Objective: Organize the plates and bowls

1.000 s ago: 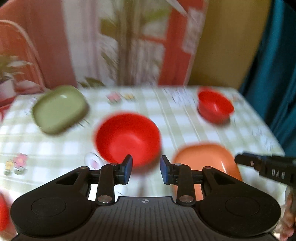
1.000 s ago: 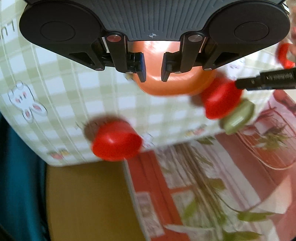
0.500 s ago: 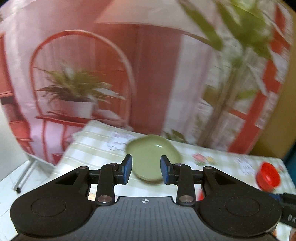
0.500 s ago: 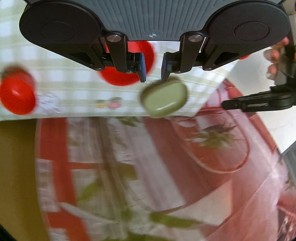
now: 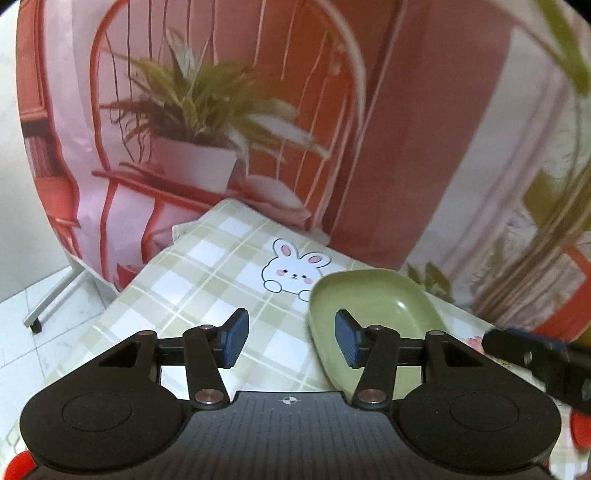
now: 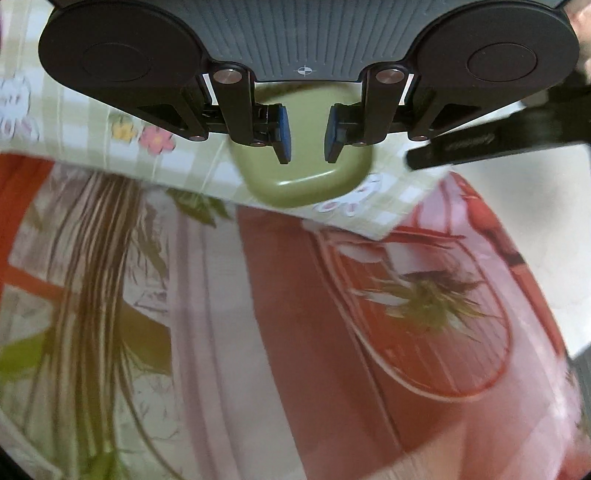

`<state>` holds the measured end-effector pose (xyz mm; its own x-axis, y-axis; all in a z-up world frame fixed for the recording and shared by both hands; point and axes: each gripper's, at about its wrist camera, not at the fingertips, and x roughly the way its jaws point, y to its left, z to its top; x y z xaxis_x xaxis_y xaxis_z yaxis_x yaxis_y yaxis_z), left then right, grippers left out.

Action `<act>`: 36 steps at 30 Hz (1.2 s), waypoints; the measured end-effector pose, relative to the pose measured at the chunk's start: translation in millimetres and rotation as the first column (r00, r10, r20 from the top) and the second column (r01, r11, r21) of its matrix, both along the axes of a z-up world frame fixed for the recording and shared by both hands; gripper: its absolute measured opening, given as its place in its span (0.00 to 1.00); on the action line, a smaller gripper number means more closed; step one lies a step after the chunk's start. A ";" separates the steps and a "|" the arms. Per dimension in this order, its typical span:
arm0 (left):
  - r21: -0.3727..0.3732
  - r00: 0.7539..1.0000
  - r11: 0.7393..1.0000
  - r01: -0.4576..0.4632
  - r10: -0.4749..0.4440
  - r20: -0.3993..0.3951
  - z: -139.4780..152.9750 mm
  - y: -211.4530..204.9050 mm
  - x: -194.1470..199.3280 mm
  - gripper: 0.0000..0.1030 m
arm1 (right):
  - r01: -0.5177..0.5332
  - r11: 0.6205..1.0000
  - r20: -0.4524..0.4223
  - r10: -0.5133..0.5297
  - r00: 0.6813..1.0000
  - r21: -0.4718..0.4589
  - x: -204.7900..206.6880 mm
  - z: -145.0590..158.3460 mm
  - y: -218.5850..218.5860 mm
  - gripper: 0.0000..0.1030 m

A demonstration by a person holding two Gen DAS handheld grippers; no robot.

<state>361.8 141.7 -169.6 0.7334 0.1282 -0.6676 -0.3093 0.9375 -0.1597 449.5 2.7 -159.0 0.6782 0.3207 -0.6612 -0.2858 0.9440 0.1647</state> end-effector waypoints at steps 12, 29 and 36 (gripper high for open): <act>-0.107 0.997 0.993 -0.045 0.038 -0.068 -41.5 12.2 29.8 0.52 | 0.119 0.986 -0.185 -0.140 0.973 -0.120 82.9 -47.5 6.9 0.21; -0.099 0.997 0.995 -0.001 -0.006 -0.078 -55.0 -3.7 36.9 0.11 | 0.168 0.982 -0.241 -0.185 0.953 -0.089 77.6 -59.6 5.8 0.06; -0.079 0.998 0.997 0.011 -0.016 -0.064 -41.0 -5.1 11.7 0.11 | 0.147 0.987 -0.249 -0.160 0.955 -0.069 42.5 -48.6 3.1 0.06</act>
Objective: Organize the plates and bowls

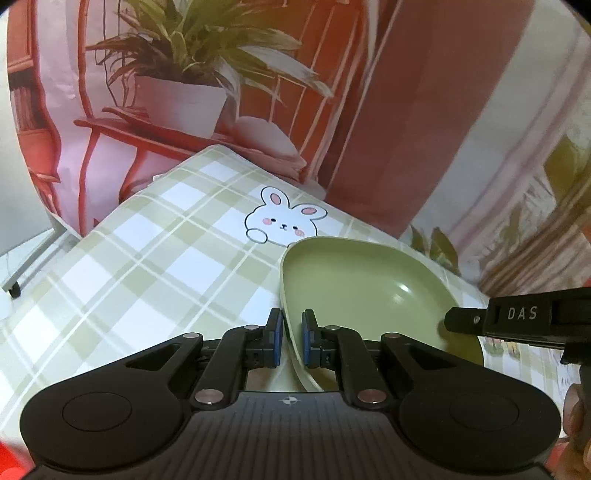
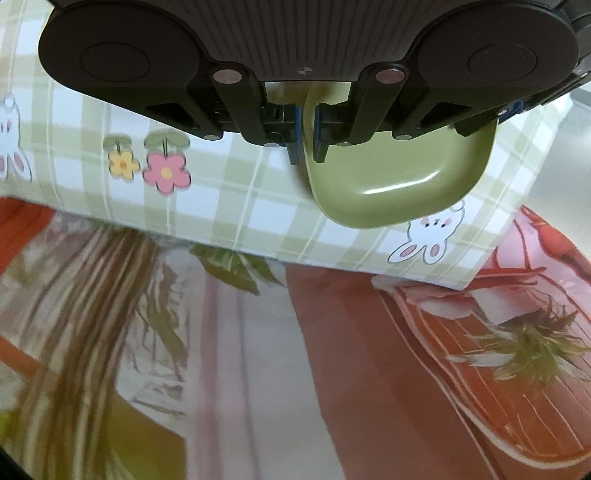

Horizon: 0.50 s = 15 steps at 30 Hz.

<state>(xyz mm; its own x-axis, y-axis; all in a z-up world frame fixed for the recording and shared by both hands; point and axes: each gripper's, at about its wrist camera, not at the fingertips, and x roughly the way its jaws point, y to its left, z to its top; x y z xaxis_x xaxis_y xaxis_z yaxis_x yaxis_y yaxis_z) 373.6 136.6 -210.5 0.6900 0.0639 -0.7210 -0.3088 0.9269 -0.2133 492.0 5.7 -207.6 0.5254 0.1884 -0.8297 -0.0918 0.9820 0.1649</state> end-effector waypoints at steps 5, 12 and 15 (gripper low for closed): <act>-0.009 1.000 1.000 0.022 -0.022 -0.003 9.4 -3.6 -26.9 0.11 | -0.029 0.999 0.019 0.028 0.999 0.025 -38.4 11.9 -6.0 0.06; 0.002 0.997 0.998 0.070 -0.070 0.028 30.7 -17.1 -72.1 0.11 | -0.046 0.996 0.122 0.037 0.992 0.072 -103.9 39.3 -25.9 0.06; 0.029 0.995 0.995 0.094 -0.095 0.039 40.7 -29.1 -89.3 0.11 | -0.042 0.994 0.168 0.025 0.986 0.099 -128.4 51.9 -37.0 0.06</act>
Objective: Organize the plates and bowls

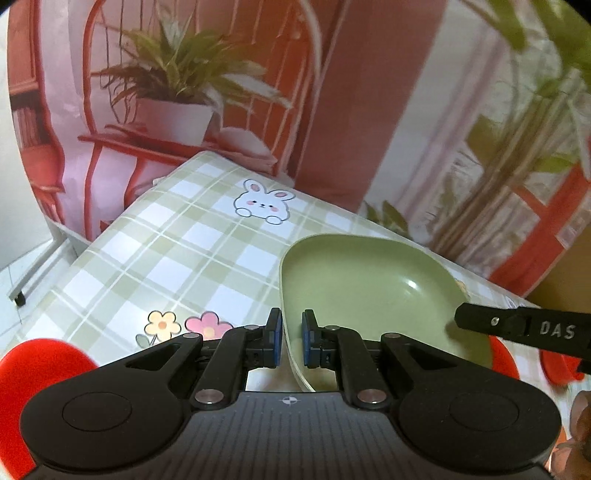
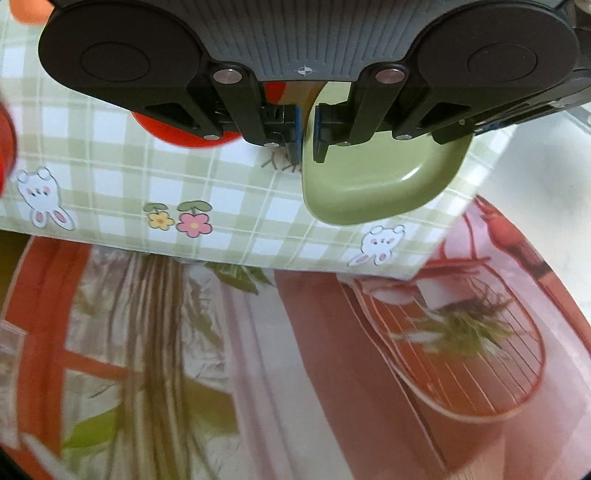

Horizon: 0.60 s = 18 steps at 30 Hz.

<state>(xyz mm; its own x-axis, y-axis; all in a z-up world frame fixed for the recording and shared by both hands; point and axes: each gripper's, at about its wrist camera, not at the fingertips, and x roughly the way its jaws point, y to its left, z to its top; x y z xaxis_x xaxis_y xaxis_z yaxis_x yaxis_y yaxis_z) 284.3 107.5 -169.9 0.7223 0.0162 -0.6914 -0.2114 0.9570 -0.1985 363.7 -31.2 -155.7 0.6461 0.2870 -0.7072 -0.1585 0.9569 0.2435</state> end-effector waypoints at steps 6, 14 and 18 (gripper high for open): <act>0.023 0.998 0.998 0.054 -0.055 0.026 16.8 -24.2 -20.3 0.12 | 0.023 0.999 0.074 -0.024 0.997 0.025 -35.0 18.2 -27.6 0.06; 0.039 0.988 0.990 0.139 -0.141 0.057 31.7 -61.9 -30.3 0.12 | 0.069 0.996 0.143 -0.077 0.987 0.058 -71.4 32.5 -74.6 0.06; 0.060 0.979 0.980 0.188 -0.191 0.064 36.6 -86.9 -32.7 0.12 | 0.111 0.990 0.154 -0.124 0.980 0.087 -88.0 32.4 -102.9 0.06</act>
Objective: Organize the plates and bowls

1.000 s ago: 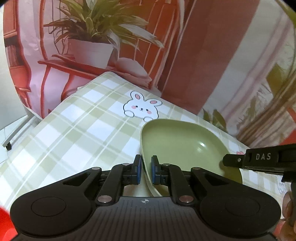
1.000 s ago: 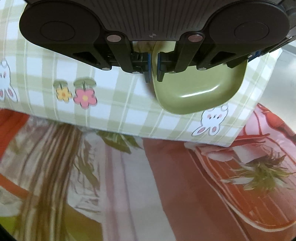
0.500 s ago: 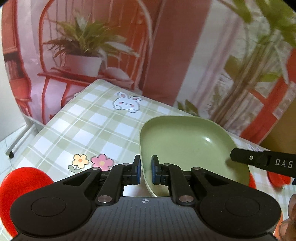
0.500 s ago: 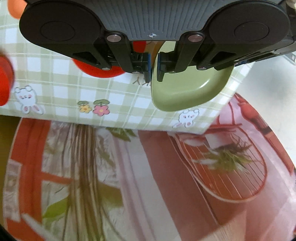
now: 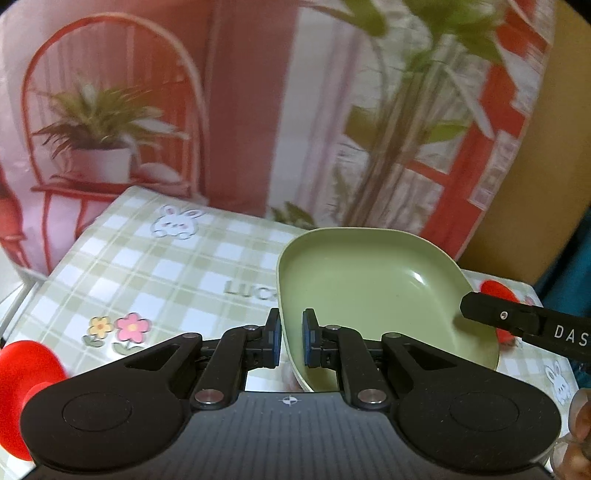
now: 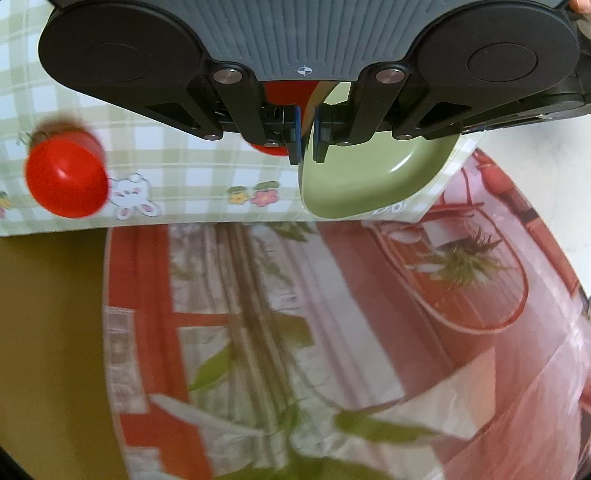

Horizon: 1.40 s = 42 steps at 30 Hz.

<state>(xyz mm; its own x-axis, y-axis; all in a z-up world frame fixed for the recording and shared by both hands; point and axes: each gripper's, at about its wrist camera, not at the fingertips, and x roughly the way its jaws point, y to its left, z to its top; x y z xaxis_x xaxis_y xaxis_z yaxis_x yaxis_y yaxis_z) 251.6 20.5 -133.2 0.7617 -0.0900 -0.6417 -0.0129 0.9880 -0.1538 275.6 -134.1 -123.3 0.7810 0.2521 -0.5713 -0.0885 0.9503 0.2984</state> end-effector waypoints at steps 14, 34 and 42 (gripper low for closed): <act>0.046 0.986 0.985 0.168 -0.167 -0.021 -15.7 -83.6 -8.9 0.12 | 0.131 0.990 0.000 -0.131 0.991 0.045 -51.0 -17.2 -88.3 0.06; 0.111 0.944 0.939 0.324 -0.314 -0.100 -52.1 -141.4 -32.8 0.13 | 0.216 0.974 -0.055 -0.213 0.975 0.062 -103.0 -55.1 -136.3 0.06; 0.128 0.937 0.932 0.338 -0.321 -0.141 -67.2 -144.8 -35.6 0.13 | 0.213 0.975 -0.091 -0.207 0.974 0.057 -105.7 -71.5 -135.7 0.06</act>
